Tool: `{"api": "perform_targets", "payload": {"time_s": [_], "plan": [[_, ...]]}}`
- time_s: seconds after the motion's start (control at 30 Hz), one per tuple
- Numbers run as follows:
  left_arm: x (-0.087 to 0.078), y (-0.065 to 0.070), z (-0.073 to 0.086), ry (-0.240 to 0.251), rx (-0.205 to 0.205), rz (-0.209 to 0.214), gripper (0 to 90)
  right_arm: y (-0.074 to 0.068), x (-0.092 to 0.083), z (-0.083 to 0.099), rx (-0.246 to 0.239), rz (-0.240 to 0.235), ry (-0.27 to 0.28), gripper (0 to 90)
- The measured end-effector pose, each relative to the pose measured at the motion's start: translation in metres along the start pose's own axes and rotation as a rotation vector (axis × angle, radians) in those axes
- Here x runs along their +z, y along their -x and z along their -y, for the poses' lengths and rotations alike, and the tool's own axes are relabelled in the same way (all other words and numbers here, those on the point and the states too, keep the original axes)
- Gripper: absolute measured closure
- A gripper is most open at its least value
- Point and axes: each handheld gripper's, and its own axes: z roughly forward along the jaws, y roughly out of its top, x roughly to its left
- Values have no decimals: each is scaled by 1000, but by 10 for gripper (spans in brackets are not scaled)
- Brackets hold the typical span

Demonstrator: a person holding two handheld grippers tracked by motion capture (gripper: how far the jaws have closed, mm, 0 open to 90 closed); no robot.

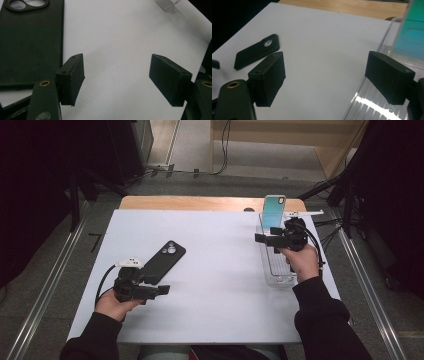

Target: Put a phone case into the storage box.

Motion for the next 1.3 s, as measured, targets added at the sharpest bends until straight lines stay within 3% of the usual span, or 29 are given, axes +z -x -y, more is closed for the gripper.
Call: {"api": "perform_targets", "payload": {"time_s": [0.2, 0.37, 0.67, 0.97, 1.3], "plan": [[2, -1, -4, 5, 5, 10, 288, -15, -1, 10, -58, -53, -39, 152], [5, -2, -6, -2, 18, 21, 288, -25, -3, 17, -73, -108, -43, 174], [8, 0, -10, 1, 28, 38, 288, -42, -4, 30, -134, -152, -72, 223], [8, 1, -10, 0, 36, 43, 288, -52, -8, 44, -177, -174, -76, 227], [9, 2, -10, -4, 41, 46, 288, -51, -16, 65, -201, -181, -98, 229]]}}
